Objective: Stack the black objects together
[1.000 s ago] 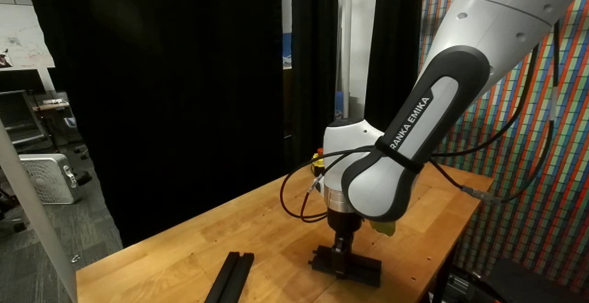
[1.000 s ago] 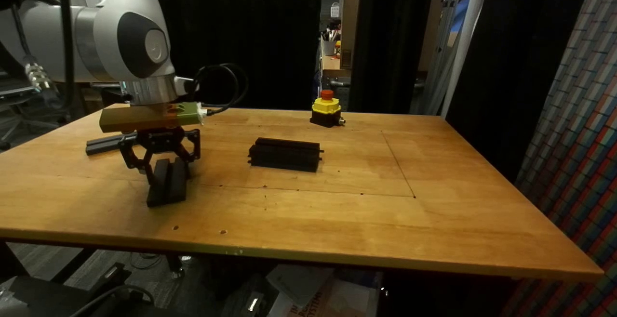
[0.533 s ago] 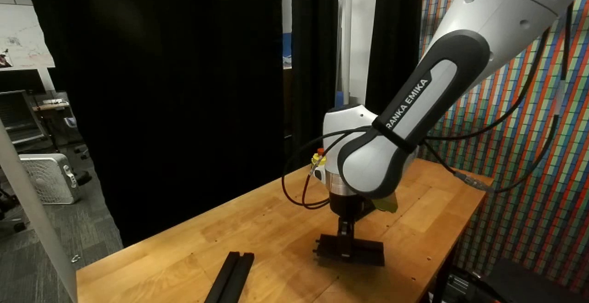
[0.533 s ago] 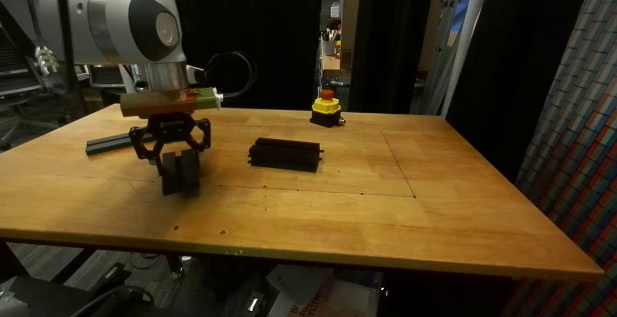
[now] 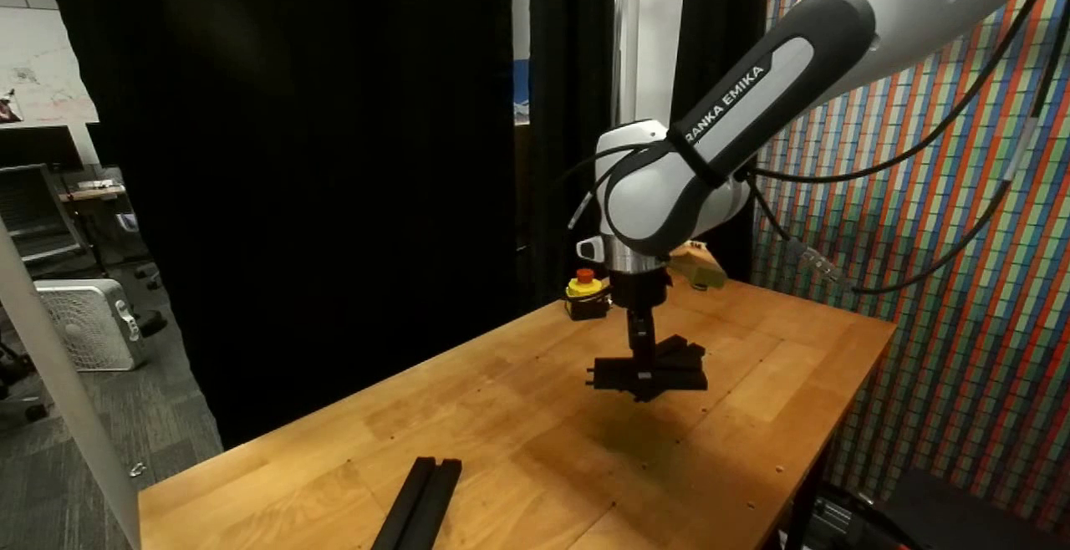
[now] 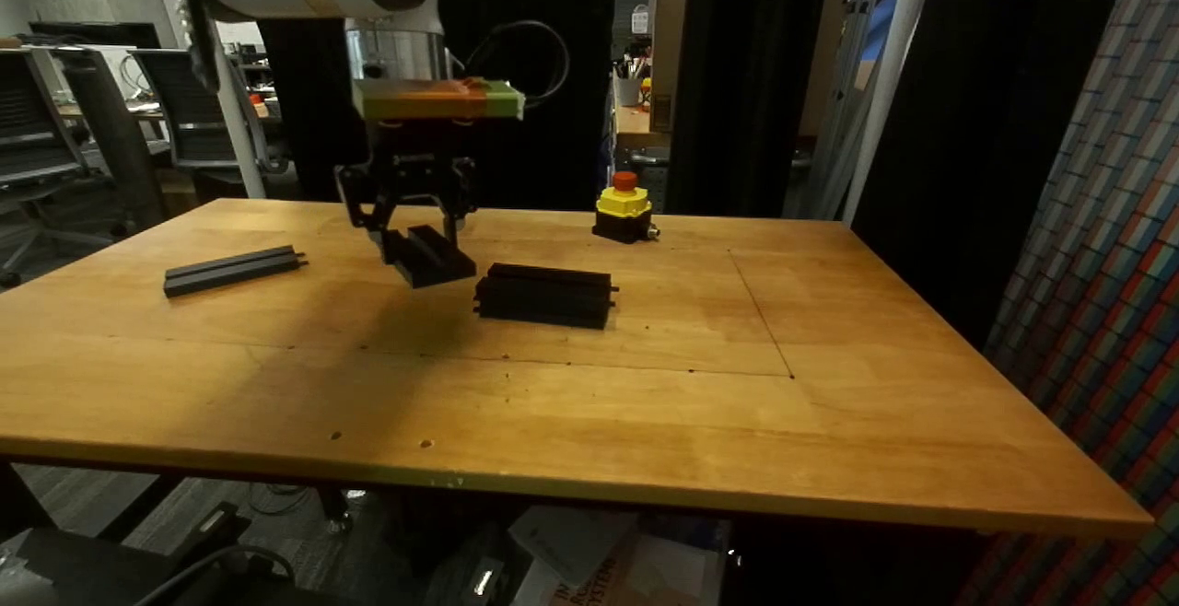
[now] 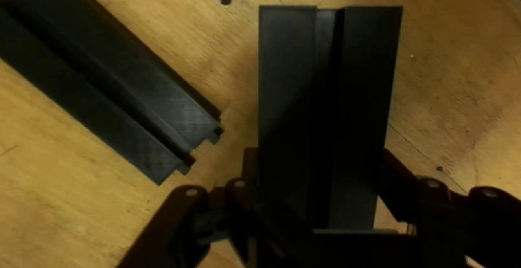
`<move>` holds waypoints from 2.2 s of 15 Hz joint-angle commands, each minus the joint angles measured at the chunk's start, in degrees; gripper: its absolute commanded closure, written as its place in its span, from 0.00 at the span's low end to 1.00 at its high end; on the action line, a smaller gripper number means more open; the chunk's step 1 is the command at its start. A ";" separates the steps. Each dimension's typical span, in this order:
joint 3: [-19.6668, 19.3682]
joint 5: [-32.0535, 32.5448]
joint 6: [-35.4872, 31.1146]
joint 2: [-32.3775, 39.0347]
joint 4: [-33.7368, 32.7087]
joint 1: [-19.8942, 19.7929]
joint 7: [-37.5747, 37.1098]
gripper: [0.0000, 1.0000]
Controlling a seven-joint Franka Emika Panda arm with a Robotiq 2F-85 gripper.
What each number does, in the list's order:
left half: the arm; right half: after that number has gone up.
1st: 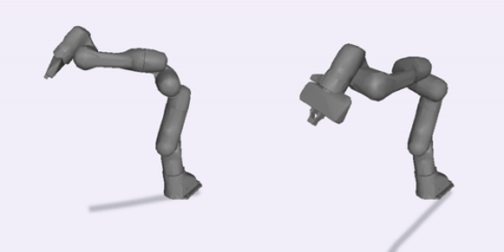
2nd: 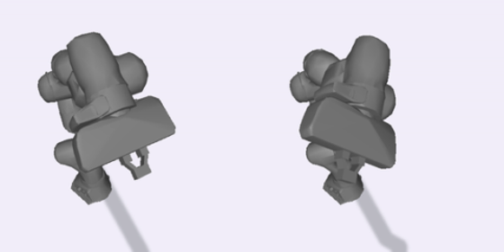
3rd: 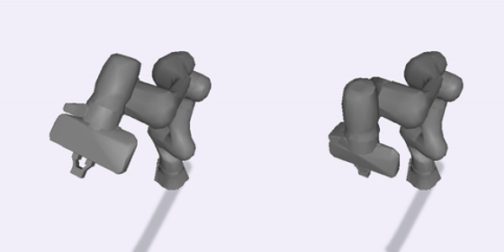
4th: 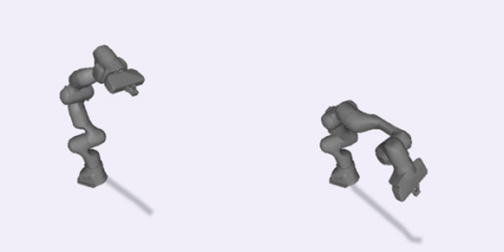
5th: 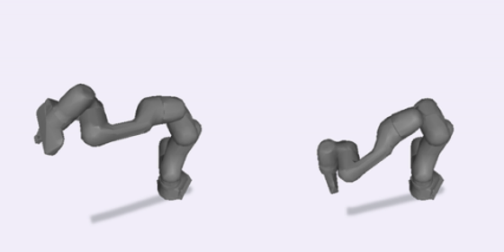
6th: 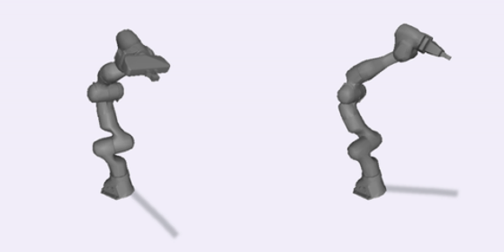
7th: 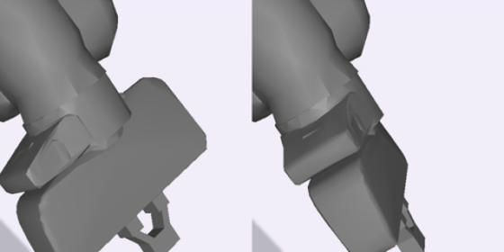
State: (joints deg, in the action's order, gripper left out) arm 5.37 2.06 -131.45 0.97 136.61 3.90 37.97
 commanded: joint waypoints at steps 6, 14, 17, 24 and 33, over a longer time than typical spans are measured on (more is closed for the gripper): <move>-4.18 4.77 6.14 4.60 -9.76 -4.12 23.75 0.55; -4.19 8.60 0.78 9.25 -11.32 -5.89 39.75 0.55; -4.26 8.66 -3.51 9.71 -10.26 -6.54 42.62 0.55; -4.09 5.73 -9.34 8.85 -7.39 -8.65 49.01 0.55; -3.93 -0.22 -9.47 8.68 -5.65 -10.32 55.44 0.55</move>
State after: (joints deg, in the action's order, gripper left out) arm 1.13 4.13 -139.97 11.19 129.76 -5.86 90.52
